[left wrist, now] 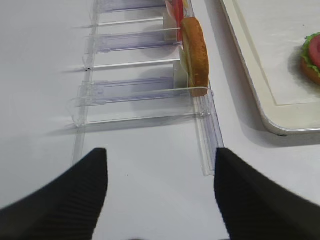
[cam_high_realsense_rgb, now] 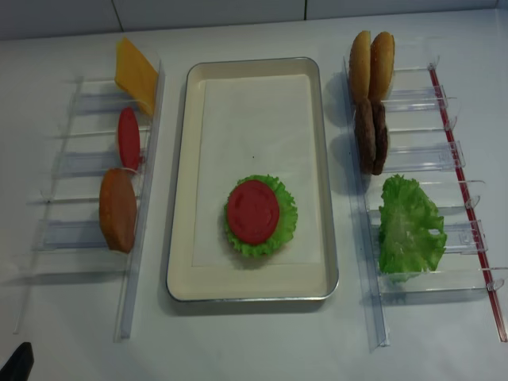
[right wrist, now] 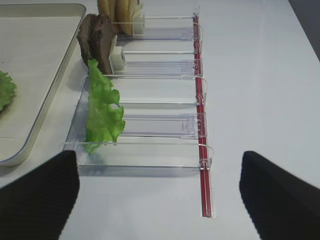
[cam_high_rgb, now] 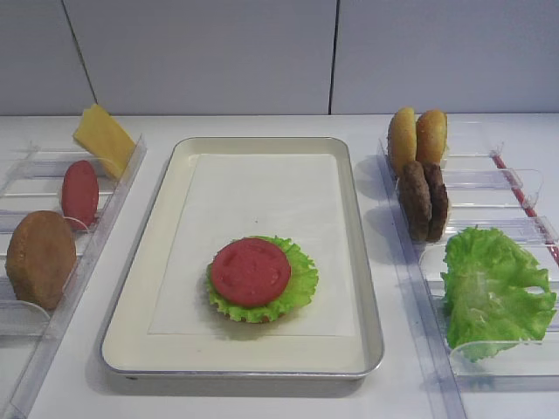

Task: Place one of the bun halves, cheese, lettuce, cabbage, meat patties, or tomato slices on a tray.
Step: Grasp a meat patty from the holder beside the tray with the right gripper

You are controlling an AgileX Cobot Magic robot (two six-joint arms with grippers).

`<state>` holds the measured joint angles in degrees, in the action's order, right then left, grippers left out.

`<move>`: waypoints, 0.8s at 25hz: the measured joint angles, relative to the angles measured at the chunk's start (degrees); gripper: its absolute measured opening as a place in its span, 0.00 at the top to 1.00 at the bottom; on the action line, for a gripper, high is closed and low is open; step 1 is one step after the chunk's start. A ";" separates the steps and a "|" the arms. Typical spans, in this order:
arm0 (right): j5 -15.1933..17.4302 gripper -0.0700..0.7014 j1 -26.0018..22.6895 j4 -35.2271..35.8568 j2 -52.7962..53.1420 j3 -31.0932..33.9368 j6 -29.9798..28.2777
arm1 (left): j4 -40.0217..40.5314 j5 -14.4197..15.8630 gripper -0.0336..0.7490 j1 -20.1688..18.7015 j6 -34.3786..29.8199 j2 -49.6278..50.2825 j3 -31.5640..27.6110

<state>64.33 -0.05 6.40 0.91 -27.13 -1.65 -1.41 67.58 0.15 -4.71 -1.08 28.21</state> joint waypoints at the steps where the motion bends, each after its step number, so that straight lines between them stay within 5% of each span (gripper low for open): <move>1: 0.00 0.06 0.00 0.00 0.00 0.00 0.00 | 0.00 0.00 0.37 0.00 0.00 0.00 0.00; 17: 0.00 0.06 0.00 0.00 0.00 0.00 -0.14 | 0.00 0.00 0.37 0.00 0.00 0.00 0.00; 20: 0.00 0.06 0.00 0.85 0.00 0.00 -4.79 | 0.00 0.00 0.37 0.00 0.00 0.00 0.00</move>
<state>64.33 -0.05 7.25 0.91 -27.13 -6.43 -1.41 67.58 0.15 -4.71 -1.08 28.21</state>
